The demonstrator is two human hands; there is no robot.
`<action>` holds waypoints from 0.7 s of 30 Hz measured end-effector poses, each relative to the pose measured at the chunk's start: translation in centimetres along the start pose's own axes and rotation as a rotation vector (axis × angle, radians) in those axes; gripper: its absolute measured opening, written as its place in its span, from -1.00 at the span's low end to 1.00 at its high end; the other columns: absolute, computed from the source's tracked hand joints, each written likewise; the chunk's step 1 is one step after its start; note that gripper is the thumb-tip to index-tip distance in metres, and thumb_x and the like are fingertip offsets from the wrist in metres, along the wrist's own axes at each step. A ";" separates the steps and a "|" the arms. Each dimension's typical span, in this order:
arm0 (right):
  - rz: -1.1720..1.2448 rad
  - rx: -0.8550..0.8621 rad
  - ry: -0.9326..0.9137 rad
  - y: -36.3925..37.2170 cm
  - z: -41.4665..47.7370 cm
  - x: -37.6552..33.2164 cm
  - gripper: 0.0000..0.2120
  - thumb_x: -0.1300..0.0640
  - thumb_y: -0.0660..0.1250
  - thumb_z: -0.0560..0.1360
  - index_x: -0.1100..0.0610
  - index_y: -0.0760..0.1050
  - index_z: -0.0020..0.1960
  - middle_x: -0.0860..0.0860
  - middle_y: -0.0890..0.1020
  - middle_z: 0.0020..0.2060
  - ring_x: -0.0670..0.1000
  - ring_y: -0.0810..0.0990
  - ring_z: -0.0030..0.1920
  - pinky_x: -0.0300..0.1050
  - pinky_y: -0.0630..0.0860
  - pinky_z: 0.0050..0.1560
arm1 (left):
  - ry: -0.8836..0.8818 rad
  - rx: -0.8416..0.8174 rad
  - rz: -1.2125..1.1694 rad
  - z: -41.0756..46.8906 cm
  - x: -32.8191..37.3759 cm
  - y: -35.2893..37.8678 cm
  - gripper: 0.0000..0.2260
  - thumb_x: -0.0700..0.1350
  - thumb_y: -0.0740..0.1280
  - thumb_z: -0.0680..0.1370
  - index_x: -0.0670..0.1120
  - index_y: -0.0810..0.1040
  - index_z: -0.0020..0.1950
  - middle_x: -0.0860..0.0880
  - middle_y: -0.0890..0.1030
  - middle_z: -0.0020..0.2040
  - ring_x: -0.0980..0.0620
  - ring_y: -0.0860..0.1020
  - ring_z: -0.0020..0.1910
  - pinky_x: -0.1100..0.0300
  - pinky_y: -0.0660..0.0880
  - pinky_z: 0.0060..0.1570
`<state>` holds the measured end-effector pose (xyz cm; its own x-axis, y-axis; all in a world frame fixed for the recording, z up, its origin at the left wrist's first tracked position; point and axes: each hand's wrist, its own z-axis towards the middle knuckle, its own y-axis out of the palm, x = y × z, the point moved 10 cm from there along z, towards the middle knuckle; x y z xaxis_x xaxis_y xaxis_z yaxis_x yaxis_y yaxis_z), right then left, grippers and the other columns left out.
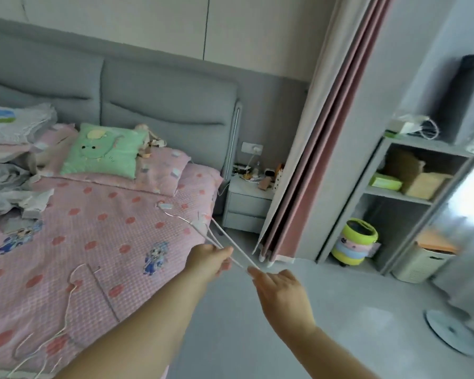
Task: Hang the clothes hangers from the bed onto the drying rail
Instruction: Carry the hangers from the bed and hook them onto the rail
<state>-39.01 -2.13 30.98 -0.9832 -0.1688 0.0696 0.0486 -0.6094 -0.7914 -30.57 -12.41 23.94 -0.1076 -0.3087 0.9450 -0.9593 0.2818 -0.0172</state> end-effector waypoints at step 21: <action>-0.497 0.294 0.485 -36.6 -25.7 40.6 -0.63 0.03 0.12 0.36 0.04 0.35 0.16 -0.09 0.39 0.08 -0.06 0.38 0.03 -0.21 0.49 0.02 | 0.628 -0.572 0.334 -20.2 16.9 54.3 -0.72 -0.29 0.11 0.58 0.05 0.44 -0.18 -0.04 0.51 -0.30 0.10 0.50 -0.51 0.26 0.44 -0.52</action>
<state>-85.21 33.26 47.13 -0.8655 0.4986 0.0474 -0.4431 -0.7181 -0.5367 -79.21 16.06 45.59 -0.0340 0.3736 0.9270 -0.6099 0.7270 -0.3154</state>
